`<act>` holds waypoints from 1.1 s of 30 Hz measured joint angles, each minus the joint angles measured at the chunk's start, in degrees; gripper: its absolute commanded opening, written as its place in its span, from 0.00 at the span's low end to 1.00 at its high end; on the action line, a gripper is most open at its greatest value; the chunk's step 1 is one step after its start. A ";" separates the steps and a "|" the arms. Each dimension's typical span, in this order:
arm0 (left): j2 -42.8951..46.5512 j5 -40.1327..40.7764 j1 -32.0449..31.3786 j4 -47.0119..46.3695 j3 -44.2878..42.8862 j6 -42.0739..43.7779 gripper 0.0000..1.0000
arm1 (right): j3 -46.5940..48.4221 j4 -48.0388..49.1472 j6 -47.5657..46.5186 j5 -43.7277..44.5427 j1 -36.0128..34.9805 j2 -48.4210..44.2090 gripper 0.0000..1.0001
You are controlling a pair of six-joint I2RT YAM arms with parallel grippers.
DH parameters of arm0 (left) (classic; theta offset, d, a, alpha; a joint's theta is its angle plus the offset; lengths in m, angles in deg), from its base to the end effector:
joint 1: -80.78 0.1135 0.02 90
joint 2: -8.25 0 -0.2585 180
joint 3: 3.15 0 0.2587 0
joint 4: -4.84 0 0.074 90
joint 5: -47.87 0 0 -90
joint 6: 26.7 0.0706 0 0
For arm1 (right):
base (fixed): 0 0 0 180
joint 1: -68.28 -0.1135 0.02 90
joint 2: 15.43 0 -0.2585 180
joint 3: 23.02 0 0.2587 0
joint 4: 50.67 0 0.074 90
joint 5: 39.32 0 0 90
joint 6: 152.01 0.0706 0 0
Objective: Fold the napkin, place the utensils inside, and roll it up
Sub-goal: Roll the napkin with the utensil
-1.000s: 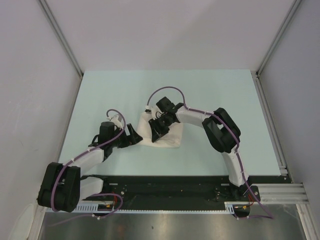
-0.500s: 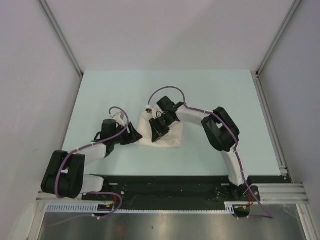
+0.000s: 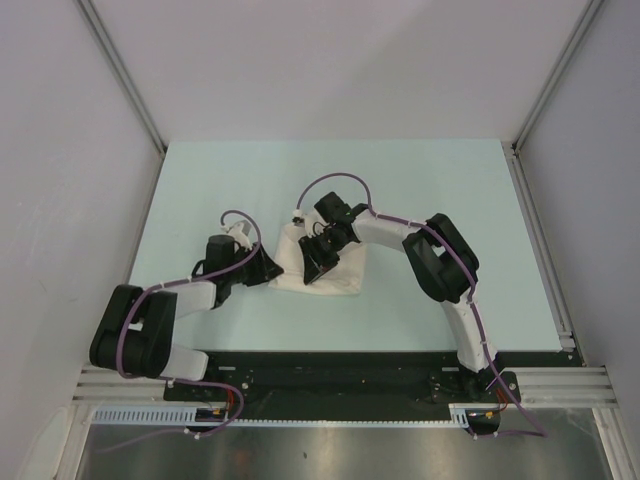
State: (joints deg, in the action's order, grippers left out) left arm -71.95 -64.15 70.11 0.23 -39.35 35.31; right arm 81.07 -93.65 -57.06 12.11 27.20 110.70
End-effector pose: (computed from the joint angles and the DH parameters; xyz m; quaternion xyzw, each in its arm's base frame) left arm 0.2603 -0.0760 0.1000 -0.0529 0.8896 -0.3018 0.3388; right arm 0.3229 0.3399 0.1081 -0.3537 0.8540 0.3766 0.0618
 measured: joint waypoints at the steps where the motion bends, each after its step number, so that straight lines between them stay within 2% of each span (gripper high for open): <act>1: -0.31 -0.09 0.00 -0.13 -0.15 0.00 0.45 | 0.00 0.00 0.02 -0.02 0.04 0.00 0.31; 6: -1.36 -0.07 -0.07 -0.46 -0.48 0.04 0.37 | 0.00 0.04 0.24 -0.20 0.15 0.11 0.31; 9: -2.16 0.00 -0.31 -0.98 -0.72 0.04 0.26 | 0.00 0.04 0.33 -0.26 0.20 0.11 0.31; 10: -2.58 0.24 -0.46 -1.20 -0.79 0.02 0.17 | 0.00 0.04 0.39 -0.28 0.22 0.11 0.32; 14: -4.28 0.94 -0.81 -1.70 -1.64 0.00 0.00 | 0.00 0.02 0.52 -0.59 0.39 0.13 0.37; 18: -4.87 1.14 -1.07 -0.55 -2.75 -0.02 0.00 | -0.02 -0.07 0.66 -1.25 0.44 -0.26 0.46; 21: -5.53 1.07 -1.44 0.90 -4.02 0.02 0.00 | -0.83 -0.37 0.52 0.87 0.46 -1.99 0.48; 27: -5.79 1.03 -1.81 2.64 -5.09 0.04 0.00 | -5.99 -1.86 0.68 7.32 0.83 -10.78 0.48; 33: -5.79 1.03 -1.90 3.82 -5.60 0.07 0.00 | -11.82 -1.95 2.54 9.94 -0.02 -19.04 0.48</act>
State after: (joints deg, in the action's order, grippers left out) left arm -77.75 -63.12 68.21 4.05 -44.95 35.38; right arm 69.24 -95.59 -54.52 22.06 27.17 91.66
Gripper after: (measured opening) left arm 0.011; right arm 0.482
